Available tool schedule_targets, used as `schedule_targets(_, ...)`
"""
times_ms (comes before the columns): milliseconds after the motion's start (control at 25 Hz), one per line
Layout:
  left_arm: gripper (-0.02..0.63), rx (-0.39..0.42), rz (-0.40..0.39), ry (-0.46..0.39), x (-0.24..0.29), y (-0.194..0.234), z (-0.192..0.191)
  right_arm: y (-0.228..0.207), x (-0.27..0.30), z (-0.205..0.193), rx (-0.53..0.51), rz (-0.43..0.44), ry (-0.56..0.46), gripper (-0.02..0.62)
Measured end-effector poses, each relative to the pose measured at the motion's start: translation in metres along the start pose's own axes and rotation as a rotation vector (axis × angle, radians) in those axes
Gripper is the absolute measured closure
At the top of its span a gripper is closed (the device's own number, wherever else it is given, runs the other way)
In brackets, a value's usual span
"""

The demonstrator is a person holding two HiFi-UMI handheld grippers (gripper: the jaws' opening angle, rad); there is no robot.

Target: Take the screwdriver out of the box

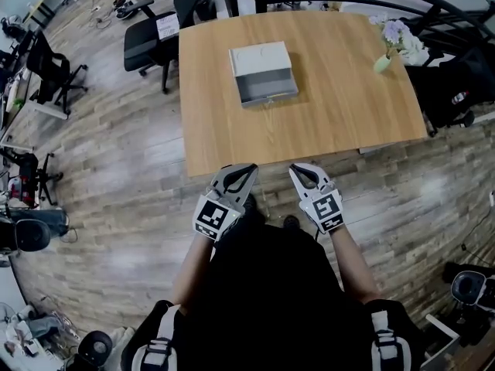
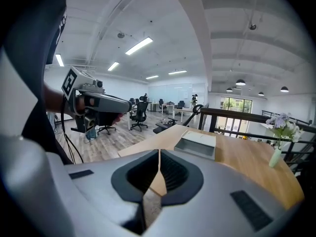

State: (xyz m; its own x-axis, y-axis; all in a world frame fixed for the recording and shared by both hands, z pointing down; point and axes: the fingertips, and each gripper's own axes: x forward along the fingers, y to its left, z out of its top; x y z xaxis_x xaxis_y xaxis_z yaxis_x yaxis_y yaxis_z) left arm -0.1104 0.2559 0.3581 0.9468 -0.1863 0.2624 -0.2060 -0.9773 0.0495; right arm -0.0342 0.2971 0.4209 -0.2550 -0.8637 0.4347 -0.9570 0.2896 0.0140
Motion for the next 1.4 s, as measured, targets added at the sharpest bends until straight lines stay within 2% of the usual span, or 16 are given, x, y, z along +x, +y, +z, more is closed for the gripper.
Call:
schedule_targets(680,0.584,0.012,-0.061,-0.009,-0.006,0.061,0.001,0.001,0.054,0.023,0.029,-0.060,0.003,0.568)
schedule_targets(1080,0.584,0.009,-0.046,0.000,-0.028,0.102,-0.009,0.018,0.092,0.040,0.010,-0.048,-0.003,0.568)
schedule_targets(1400,0.584,0.004,-0.033,0.007,-0.026,0.108,-0.011,0.016,0.097,0.034,0.021,-0.037,0.011,0.568)
